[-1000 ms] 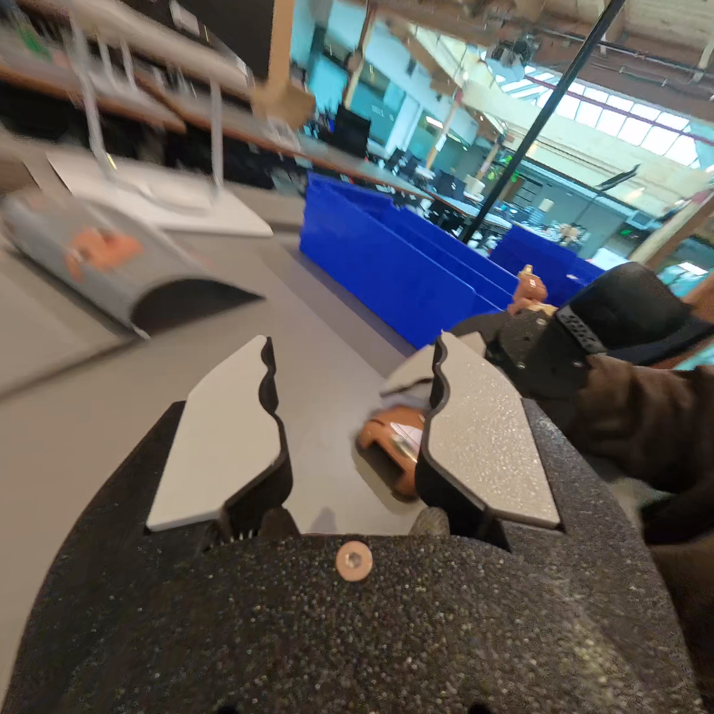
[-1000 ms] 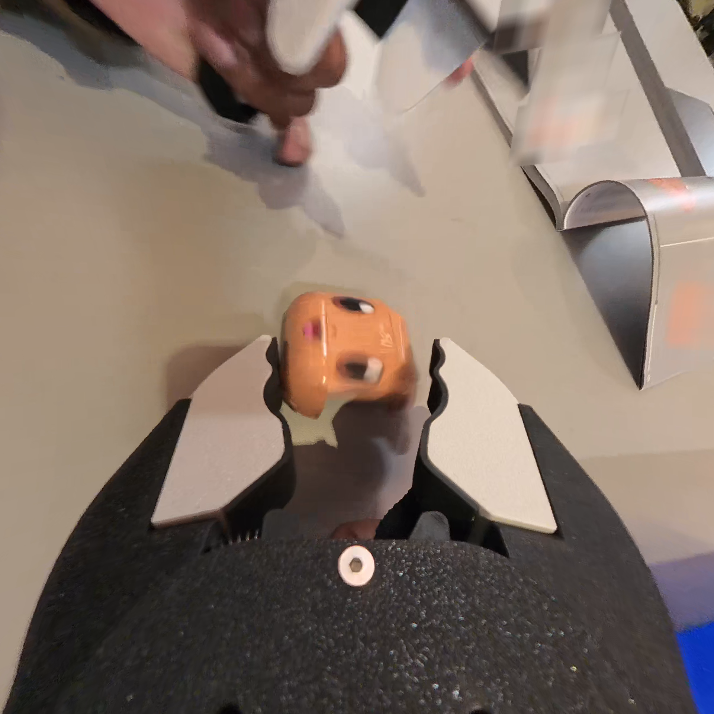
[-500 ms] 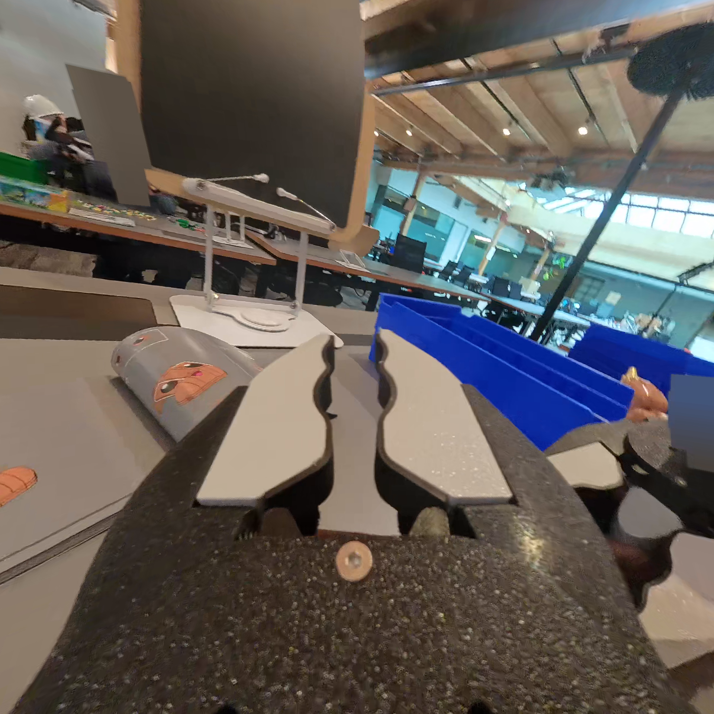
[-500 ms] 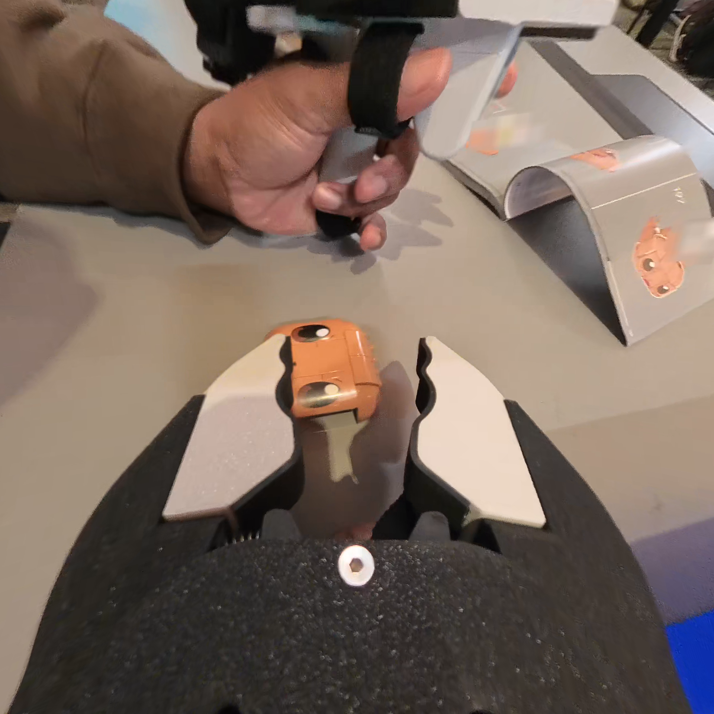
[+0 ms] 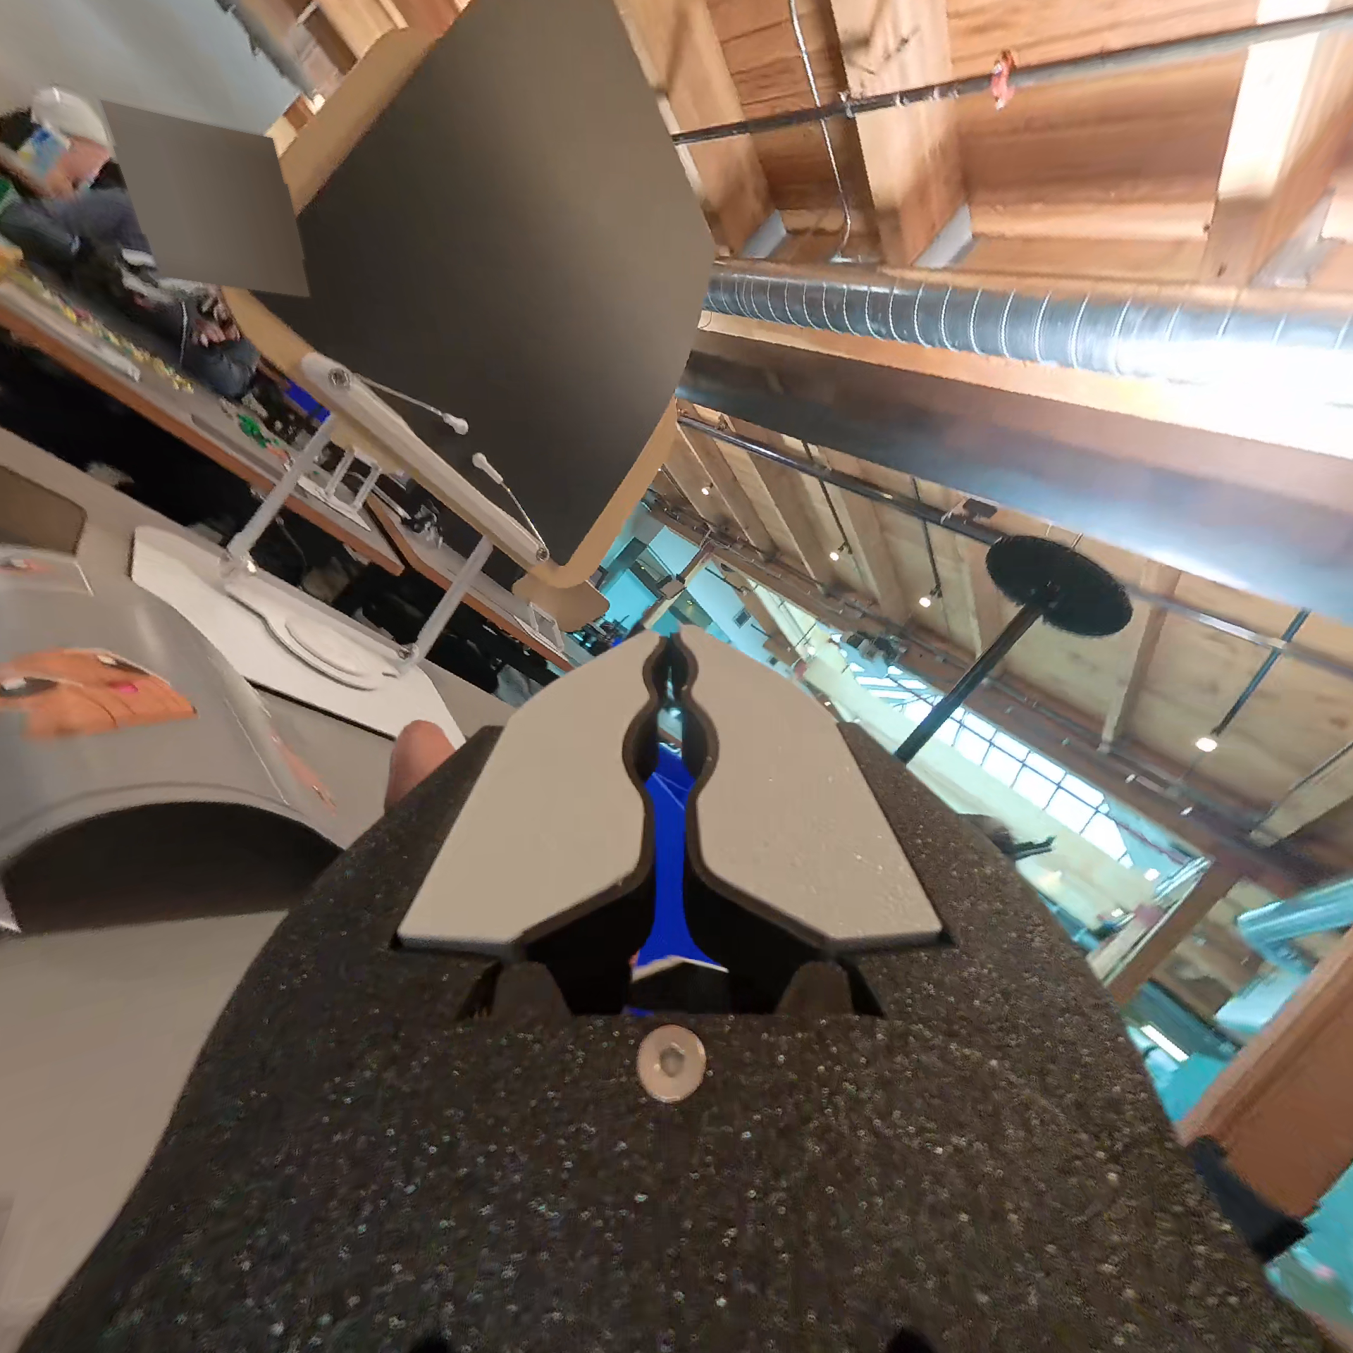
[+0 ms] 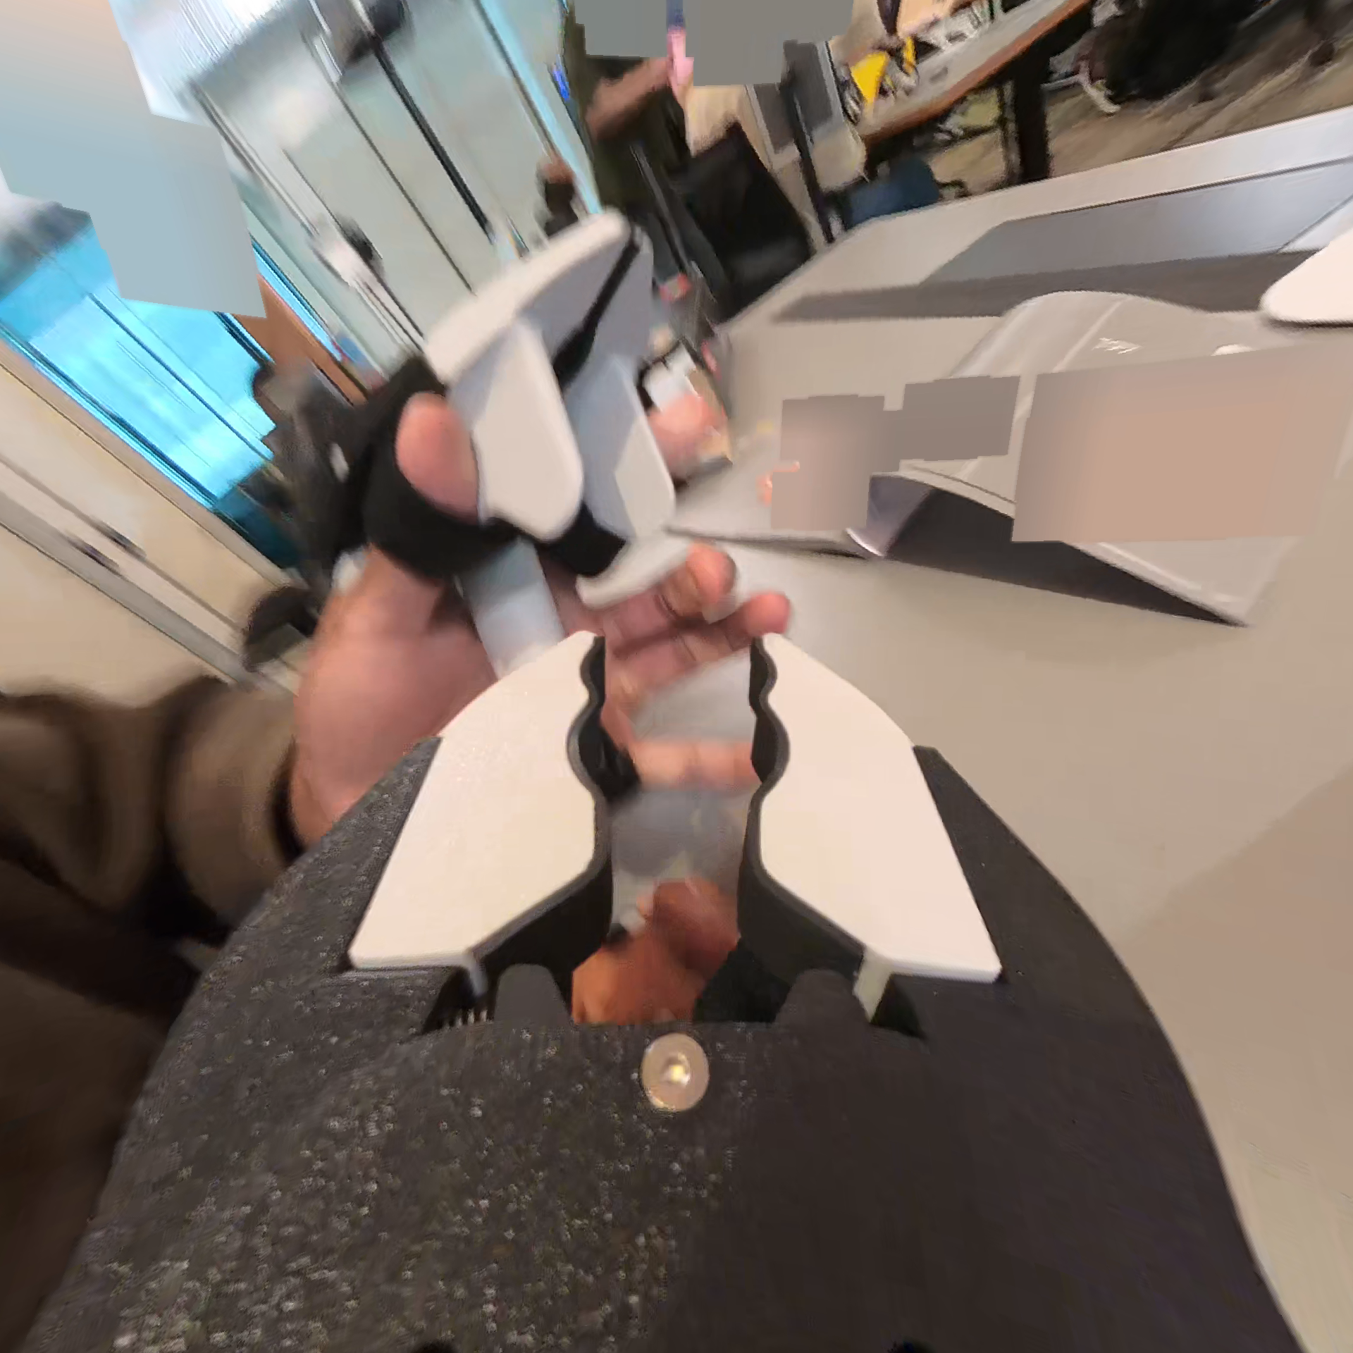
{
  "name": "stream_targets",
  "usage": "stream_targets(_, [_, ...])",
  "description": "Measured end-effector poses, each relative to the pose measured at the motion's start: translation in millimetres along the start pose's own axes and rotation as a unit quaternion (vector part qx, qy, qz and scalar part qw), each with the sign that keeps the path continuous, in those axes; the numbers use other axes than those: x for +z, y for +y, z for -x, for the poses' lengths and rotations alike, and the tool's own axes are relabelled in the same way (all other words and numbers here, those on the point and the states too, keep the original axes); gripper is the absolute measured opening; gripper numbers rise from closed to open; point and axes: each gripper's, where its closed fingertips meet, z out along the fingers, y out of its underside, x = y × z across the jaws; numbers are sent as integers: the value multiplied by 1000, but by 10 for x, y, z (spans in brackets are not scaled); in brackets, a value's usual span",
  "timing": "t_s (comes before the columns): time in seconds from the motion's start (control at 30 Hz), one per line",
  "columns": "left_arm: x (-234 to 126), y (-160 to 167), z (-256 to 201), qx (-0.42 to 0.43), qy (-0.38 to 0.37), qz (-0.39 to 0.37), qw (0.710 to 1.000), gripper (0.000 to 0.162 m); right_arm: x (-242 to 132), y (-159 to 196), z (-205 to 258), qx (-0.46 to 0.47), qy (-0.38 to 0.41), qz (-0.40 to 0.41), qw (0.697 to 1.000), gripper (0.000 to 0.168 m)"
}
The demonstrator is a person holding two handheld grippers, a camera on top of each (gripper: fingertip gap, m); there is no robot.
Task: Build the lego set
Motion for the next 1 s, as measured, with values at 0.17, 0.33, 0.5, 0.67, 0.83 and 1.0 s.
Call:
stream_targets(0.17, [-19, 11, 26, -60, -20, 2, 998, 1, 220, -24, 325, 52, -79, -25, 995, 48])
stream_targets(0.33, [-39, -101, 59, -90, -21, -21, 995, 7, 204, -103, 412, 13, -66, -65, 996, 53])
stream_targets(0.5, [-18, -75, -17, -135, -7, -1, 991, 15, 218, -91, 493, 21, -90, -74, 993, 47])
stream_targets(0.67, [29, -80, -151, -156, 10, 24, 987, 23, 231, 23, 688, 69, -136, -79, 985, 41])
stream_targets(0.83, [40, -70, -306, -173, 50, 42, 983, 23, 181, 14, 768, 64, -158, -78, 982, 36])
stream_targets(1.0, [53, -194, -386, -129, 123, 35, 983, 0, 97, -167, 738, -30, -137, -75, 987, 47])
